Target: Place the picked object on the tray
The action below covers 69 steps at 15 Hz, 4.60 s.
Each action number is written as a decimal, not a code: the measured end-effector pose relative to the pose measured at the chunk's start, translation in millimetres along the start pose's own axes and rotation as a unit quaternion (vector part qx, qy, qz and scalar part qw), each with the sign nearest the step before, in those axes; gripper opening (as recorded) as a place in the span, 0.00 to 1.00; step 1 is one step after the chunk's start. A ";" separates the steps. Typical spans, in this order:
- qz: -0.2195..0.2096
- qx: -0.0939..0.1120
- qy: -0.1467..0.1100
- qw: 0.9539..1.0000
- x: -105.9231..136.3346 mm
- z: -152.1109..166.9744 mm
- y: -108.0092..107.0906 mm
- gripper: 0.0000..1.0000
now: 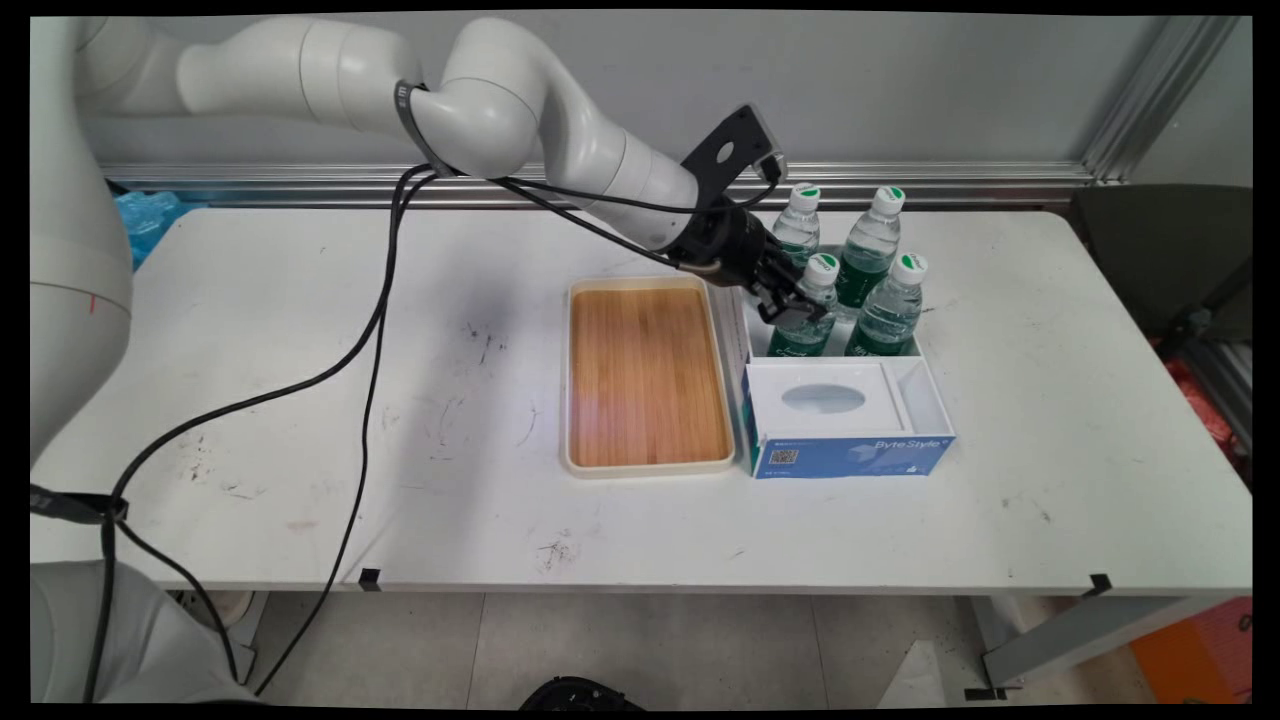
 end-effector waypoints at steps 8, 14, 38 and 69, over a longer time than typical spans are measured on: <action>0.006 0.011 0.019 1.000 24.8 -33.0 -10.7 0.00; 0.010 0.010 0.028 1.000 47.9 -71.6 -16.3 0.00; 0.027 0.005 -0.032 0.999 -25.8 -166.6 3.3 0.00; 0.039 -0.007 -0.008 0.999 -75.2 -94.7 9.5 1.00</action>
